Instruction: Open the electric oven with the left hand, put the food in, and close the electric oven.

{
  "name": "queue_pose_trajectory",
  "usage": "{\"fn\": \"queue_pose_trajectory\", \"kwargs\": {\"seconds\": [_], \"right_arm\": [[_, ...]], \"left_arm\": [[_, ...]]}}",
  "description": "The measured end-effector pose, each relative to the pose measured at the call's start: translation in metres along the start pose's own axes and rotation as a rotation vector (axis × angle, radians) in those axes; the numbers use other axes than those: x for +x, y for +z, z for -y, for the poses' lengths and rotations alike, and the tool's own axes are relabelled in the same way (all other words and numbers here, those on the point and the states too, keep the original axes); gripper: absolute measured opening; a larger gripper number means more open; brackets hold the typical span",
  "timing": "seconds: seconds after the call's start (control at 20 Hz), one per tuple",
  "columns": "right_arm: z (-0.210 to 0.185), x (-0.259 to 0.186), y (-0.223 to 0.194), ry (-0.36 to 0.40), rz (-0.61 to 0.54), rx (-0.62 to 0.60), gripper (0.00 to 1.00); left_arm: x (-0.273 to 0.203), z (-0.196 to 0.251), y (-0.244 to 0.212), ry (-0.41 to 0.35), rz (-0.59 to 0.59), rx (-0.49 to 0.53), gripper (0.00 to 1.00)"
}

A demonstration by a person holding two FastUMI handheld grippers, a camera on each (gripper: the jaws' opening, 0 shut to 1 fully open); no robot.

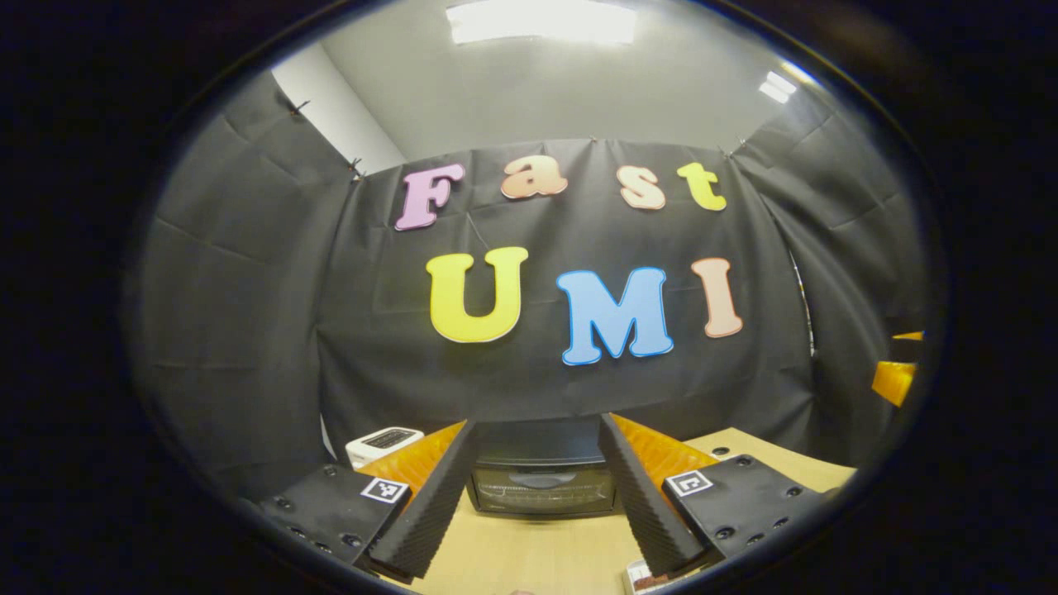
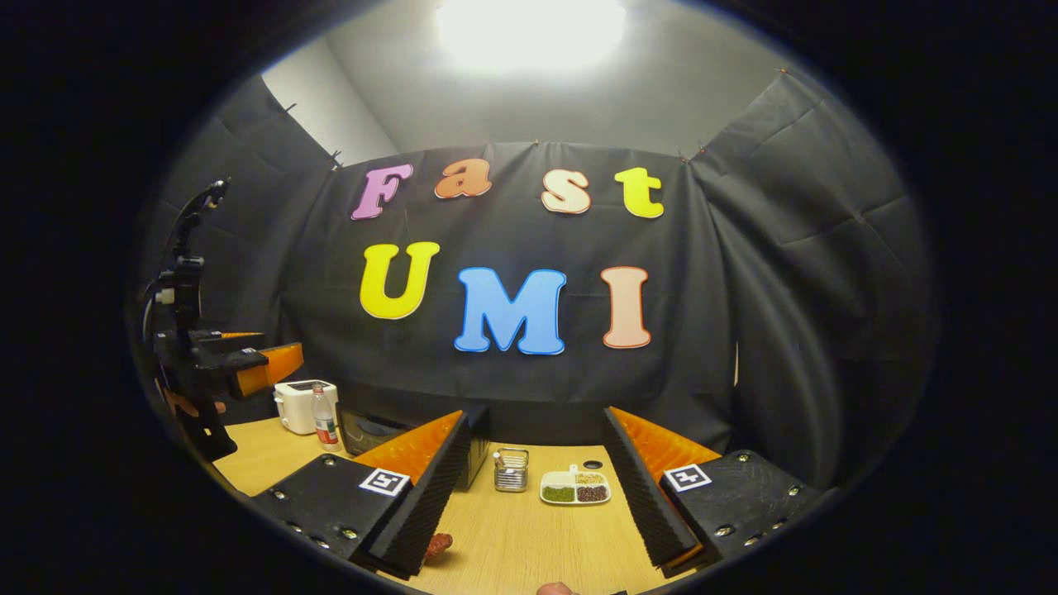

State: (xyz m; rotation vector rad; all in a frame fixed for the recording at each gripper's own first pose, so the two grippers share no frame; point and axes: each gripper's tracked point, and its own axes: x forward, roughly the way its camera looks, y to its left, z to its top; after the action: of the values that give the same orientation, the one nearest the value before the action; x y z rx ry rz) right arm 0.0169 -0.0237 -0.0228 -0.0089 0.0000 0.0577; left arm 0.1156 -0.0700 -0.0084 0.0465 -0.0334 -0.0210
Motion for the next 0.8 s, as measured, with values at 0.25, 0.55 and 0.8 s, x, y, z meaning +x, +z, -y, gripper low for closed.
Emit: {"fn": "queue_pose_trajectory", "kwargs": {"seconds": [0.25,0.55,0.8], "right_arm": [[-0.004,0.018,-0.003,-0.059,-0.023,-0.017,0.96],[-0.006,0.031,-0.011,-0.152,-0.066,-0.026,0.96],[-0.001,0.03,-0.016,-0.234,-0.097,-0.048,0.96]], "left_arm": [[0.062,-0.01,-0.032,-0.032,-0.033,-0.028,1.0],[0.128,-0.008,-0.077,-0.097,-0.09,-0.024,0.93],[0.171,0.006,-0.123,-0.146,-0.15,-0.021,0.97]]}}
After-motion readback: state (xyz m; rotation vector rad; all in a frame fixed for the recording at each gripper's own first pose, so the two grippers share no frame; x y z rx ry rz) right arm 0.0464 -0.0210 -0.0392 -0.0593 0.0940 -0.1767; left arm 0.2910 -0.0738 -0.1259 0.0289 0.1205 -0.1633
